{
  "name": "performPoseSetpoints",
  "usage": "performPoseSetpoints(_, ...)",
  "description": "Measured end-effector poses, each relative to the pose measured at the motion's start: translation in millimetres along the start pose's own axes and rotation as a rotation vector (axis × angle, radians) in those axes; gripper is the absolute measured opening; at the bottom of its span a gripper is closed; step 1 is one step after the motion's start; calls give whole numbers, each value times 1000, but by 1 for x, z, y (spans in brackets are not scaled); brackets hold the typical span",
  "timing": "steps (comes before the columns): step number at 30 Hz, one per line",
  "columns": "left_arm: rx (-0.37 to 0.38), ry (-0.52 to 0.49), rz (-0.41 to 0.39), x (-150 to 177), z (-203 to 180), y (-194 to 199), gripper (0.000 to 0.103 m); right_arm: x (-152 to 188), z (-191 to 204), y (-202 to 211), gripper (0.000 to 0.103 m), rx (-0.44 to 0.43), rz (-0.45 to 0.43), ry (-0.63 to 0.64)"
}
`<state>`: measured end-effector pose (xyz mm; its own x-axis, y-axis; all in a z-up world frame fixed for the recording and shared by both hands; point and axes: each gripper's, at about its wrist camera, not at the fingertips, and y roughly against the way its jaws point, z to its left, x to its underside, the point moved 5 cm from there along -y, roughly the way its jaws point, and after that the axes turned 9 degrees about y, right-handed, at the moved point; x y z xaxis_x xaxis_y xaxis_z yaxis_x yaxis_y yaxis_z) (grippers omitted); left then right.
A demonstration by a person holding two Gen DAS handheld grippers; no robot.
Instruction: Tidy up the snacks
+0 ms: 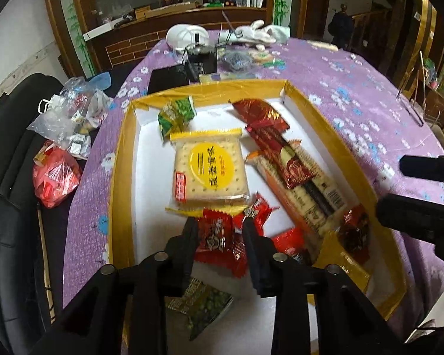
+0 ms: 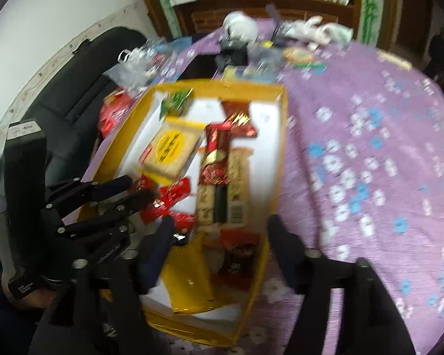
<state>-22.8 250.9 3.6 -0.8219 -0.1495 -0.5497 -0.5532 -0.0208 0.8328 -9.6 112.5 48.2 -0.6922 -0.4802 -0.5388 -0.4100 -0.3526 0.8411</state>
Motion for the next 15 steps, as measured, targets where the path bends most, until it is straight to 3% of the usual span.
performPoseSetpoints(2, -5, 15, -8, -2, -1, 1, 49, -1, -2, 6, 80, 35, -21, 29)
performPoseSetpoints(4, -15, 24, -20, -2, -3, 3, 51, -1, -3, 8, 85, 66, -25, 67)
performPoseSetpoints(6, -37, 31, -21, -2, -7, 4, 54, 0, -5, 8, 85, 81, -14, 111)
performPoseSetpoints(8, -61, 48, -20, -3, -11, 6, 66, 3, -8, 11, 85, 88, -19, 146)
performPoseSetpoints(15, -152, 87, -48, -10, -33, 21, 86, 11, -46, 41, 85, 103, -113, 151)
